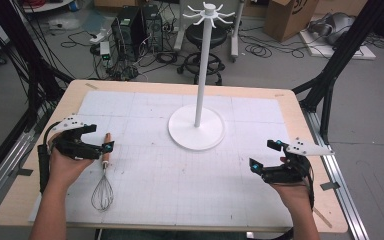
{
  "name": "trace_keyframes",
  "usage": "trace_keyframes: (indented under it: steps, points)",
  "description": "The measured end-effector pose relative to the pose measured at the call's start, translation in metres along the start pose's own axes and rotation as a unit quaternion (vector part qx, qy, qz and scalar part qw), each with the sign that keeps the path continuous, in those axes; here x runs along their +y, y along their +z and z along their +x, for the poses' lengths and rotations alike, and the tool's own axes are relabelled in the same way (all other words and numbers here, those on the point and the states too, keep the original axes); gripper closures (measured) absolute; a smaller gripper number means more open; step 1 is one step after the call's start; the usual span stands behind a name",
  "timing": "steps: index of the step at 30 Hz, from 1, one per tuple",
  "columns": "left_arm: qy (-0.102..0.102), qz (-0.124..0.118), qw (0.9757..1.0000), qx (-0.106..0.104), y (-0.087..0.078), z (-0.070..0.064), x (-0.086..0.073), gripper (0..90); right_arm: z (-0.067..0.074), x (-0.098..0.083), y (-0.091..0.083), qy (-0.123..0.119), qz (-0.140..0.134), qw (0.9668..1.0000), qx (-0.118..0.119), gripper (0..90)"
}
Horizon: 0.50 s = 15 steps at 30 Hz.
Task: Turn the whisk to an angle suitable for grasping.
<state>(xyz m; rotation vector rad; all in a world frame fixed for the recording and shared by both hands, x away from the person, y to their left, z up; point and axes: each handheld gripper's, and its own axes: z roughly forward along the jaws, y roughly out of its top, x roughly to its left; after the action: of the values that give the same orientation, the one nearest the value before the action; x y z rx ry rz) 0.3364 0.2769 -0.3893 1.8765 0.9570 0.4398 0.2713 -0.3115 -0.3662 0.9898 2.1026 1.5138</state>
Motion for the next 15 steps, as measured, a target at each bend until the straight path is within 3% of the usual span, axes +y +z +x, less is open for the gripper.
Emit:
trace_keyframes:
  steps: [9,11,14,15]
  points:
    - [-0.042,0.044,0.9974,0.039,0.007,0.011,-0.011,1.7,0.000,-0.002,0.000,-0.006,0.009,0.9999,-0.006,2.6]
    - [-0.062,0.060,0.9952,0.045,0.010,0.013,-0.016,1.7,0.001,-0.002,0.001,-0.004,0.011,0.9999,-0.005,2.6]
    - [-0.064,0.077,0.9936,0.053,0.013,0.015,-0.018,1.7,0.001,-0.003,0.002,-0.004,0.014,0.9999,-0.006,2.6]
    - [-0.062,0.096,0.9917,0.060,0.017,0.015,-0.020,1.7,0.000,-0.004,0.004,-0.005,0.018,0.9998,-0.004,2.6]
